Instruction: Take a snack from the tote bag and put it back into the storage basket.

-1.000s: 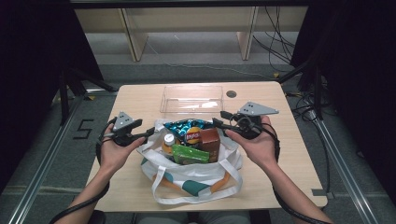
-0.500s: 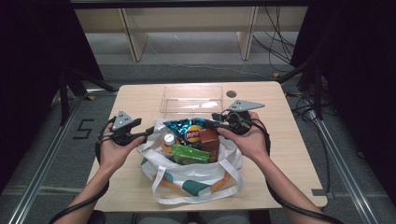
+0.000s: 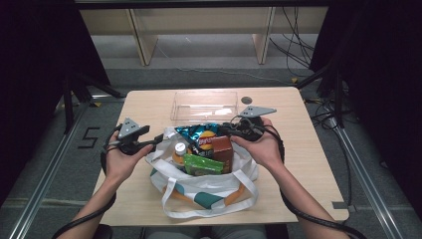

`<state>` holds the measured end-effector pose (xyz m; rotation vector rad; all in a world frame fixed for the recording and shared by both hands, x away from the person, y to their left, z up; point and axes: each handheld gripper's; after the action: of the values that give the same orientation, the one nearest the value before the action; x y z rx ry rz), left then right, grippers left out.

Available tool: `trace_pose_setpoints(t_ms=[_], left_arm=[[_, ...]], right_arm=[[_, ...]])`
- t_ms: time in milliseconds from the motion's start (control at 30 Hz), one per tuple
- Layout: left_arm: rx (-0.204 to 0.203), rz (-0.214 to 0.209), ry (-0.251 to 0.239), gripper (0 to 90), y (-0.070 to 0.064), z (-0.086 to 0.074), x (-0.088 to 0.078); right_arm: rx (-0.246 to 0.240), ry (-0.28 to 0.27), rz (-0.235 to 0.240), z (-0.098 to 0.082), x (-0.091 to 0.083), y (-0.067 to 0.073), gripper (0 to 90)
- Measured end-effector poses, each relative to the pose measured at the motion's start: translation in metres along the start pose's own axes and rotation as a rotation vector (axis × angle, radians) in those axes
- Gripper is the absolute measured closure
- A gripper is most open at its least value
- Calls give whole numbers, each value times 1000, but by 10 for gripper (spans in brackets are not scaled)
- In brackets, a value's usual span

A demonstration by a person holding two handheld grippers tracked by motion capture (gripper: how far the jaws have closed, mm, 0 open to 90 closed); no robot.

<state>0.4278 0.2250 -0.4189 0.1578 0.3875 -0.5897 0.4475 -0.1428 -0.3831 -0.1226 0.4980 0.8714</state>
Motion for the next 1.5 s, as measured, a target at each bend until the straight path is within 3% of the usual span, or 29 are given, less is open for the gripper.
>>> trace_pose_setpoints(t_ms=[100,133,267,400,467,567,700,800,1067,1367,1433,1500], left_arm=[[-4,3,5,360,0,0,0],[-2,3,6,361,0,-1,0],[0,2,5,361,0,-2,1],[-1,5,11,360,2,-3,1],[-2,7,14,360,2,-3,1],[-8,8,15,361,2,-4,1],[-13,9,14,360,2,-4,2],[-11,11,15,361,3,-4,1],[-7,6,6,360,6,-5,2],[-36,20,9,361,5,-5,1],[-35,18,6,361,6,-5,1],[-34,18,4,361,6,-6,1]], right_arm=[[0,8,-9,0,-1,3,838],[-25,-3,-5,0,0,2,864],[0,-12,-9,-1,0,8,890],[-43,-49,-13,0,-1,12,899],[-62,-71,-38,1,-3,15,900],[-64,-96,-35,3,-5,19,900],[-74,-138,-65,4,-8,24,900],[-109,-174,-78,7,-9,24,900],[-119,-240,-100,13,-14,32,900],[-150,-316,-107,29,-21,32,900],[-126,-316,-99,31,-23,33,900],[-133,-327,-112,33,-25,32,900]])
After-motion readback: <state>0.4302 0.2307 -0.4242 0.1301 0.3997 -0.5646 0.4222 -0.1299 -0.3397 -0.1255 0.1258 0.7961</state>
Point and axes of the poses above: each handheld gripper's, and its own axes: x roughly forward along the jaws, z roughly out of its top, y roughly to its left, and after that the axes turned 1 degree about -z, right-handed
